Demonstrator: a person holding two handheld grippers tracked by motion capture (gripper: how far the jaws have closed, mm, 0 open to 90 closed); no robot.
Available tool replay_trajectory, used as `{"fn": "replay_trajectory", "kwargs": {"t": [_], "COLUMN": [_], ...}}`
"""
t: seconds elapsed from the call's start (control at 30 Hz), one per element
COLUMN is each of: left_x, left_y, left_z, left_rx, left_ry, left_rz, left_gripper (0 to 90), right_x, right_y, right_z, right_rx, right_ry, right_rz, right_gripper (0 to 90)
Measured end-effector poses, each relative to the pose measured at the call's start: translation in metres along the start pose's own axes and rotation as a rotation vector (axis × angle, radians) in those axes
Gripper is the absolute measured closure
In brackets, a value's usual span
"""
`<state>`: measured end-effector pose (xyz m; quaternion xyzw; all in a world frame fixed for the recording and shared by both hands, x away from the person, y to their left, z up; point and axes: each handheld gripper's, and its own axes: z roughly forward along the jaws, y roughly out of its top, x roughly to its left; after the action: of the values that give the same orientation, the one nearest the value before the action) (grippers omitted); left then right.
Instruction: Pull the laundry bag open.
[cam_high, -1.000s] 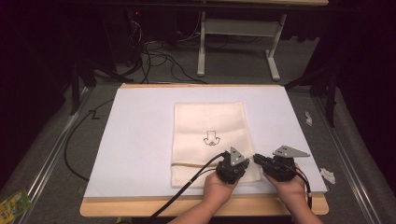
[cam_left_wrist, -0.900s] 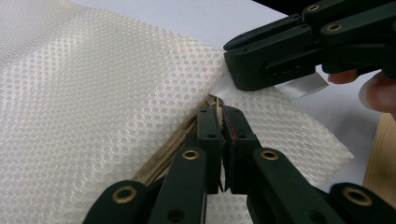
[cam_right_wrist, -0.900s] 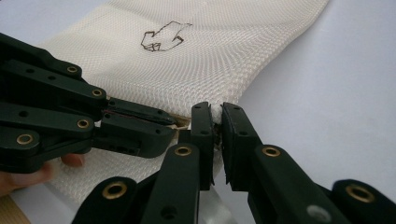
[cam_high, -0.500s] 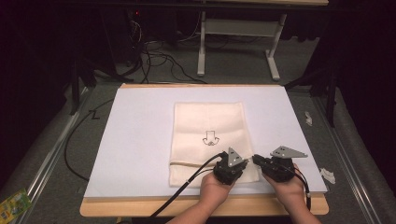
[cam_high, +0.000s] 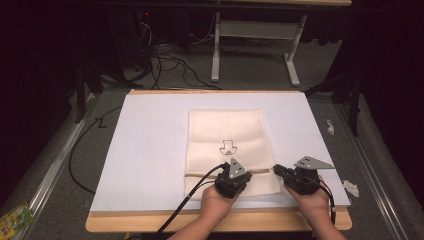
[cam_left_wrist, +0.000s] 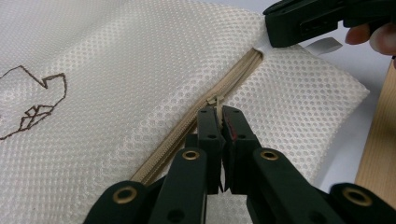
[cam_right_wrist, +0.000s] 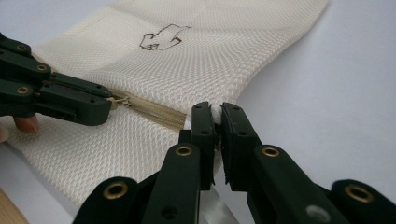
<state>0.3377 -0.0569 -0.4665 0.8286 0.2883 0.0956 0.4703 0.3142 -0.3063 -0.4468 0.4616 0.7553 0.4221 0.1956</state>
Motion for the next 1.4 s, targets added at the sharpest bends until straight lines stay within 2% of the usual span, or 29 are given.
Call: {"fn": "replay_trajectory", "kwargs": {"t": [0.17,0.3,0.4,0.53,0.67,0.73,0.9,0.93,1.03,1.13,1.17,1.2,1.27,1.33,1.4], "left_x": [0.003,0.011,0.017,0.030,0.041,0.047,0.070,0.073,0.089,0.105,0.112,0.114,0.115,0.113,0.112], "left_y": [-0.002,-0.008,-0.011,-0.013,-0.016,-0.019,-0.035,-0.037,-0.049,-0.050,-0.051,-0.051,-0.052,-0.053,-0.055], "left_z": [-0.006,-0.012,-0.017,-0.031,-0.048,-0.056,-0.079,-0.083,-0.096,-0.109,-0.114,-0.116,-0.117,-0.113,-0.109], "left_rx": [-0.001,-0.002,0.010,0.032,0.074,0.082,0.121,0.116,0.092,0.092,0.082,0.079,0.091,0.118,0.139], "left_ry": [0.004,0.009,0.016,0.026,0.046,0.056,0.091,0.094,0.099,0.119,0.112,0.102,0.091,0.090,0.072], "left_rz": [0.006,-0.018,-0.021,-0.028,0.002,0.000,-0.020,-0.029,-0.094,-0.129,-0.162,-0.172,-0.164,-0.141,-0.135], "left_gripper": [87.5,87.5,87.5,87.5,87.5,87.4,87.5,87.5,87.5,87.5,87.5,87.5,87.5,87.4,87.3], "right_x": [0.003,0.000,-0.002,-0.004,-0.007,-0.008,-0.012,-0.013,-0.015,-0.021,-0.023,-0.025,-0.025,-0.024,-0.026], "right_y": [0.001,0.001,0.000,-0.001,-0.001,-0.002,-0.004,-0.004,-0.005,-0.006,-0.007,-0.007,-0.007,-0.006,-0.008], "right_z": [0.000,0.000,0.000,-0.002,-0.002,-0.003,-0.005,-0.005,-0.007,-0.011,-0.012,-0.014,-0.015,-0.015,-0.014], "right_rx": [0.000,0.001,0.009,0.007,0.008,0.009,0.012,0.010,0.015,0.004,0.003,-0.002,-0.006,-0.006,0.004], "right_ry": [0.000,-0.013,-0.024,-0.037,-0.049,-0.055,-0.063,-0.063,-0.078,-0.089,-0.091,-0.088,-0.082,-0.100,-0.107], "right_rz": [-0.010,-0.004,0.006,0.008,0.011,0.018,0.030,0.025,0.031,0.047,0.057,0.060,0.070,0.051,0.056], "right_gripper": [85.6,85.6,85.6,85.6,85.6,85.7,85.6,85.6,85.6,85.7,85.6,85.6,85.6,85.6,85.4]}}
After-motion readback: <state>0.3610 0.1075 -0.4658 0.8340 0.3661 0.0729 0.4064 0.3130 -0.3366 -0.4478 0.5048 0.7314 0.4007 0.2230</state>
